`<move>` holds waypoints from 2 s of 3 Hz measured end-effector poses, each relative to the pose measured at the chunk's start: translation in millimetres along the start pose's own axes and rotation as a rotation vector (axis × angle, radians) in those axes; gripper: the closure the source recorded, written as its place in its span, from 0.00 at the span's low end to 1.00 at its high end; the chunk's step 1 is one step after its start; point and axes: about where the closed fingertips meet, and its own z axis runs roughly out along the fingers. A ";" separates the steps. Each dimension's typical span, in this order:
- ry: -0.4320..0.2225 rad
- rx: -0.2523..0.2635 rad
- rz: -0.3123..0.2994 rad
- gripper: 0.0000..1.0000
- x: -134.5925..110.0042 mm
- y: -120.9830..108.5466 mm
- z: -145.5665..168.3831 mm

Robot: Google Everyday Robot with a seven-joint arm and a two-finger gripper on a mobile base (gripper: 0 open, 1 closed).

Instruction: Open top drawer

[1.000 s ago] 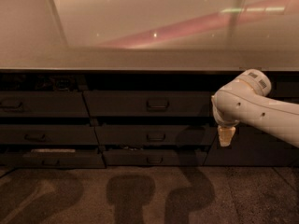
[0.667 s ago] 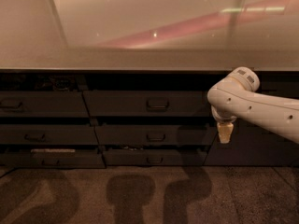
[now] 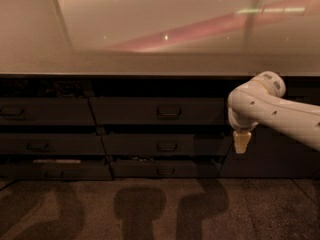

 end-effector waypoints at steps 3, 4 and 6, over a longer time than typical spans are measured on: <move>-0.241 0.031 0.116 0.00 23.2 -15.0 -8.5; -0.190 0.048 0.142 0.00 12.3 -41.1 -22.8; -0.103 -0.009 0.149 0.00 10.9 -45.0 2.6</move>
Offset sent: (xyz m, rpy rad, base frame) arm 0.0046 -0.0035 -0.0062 0.1670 0.0001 0.0063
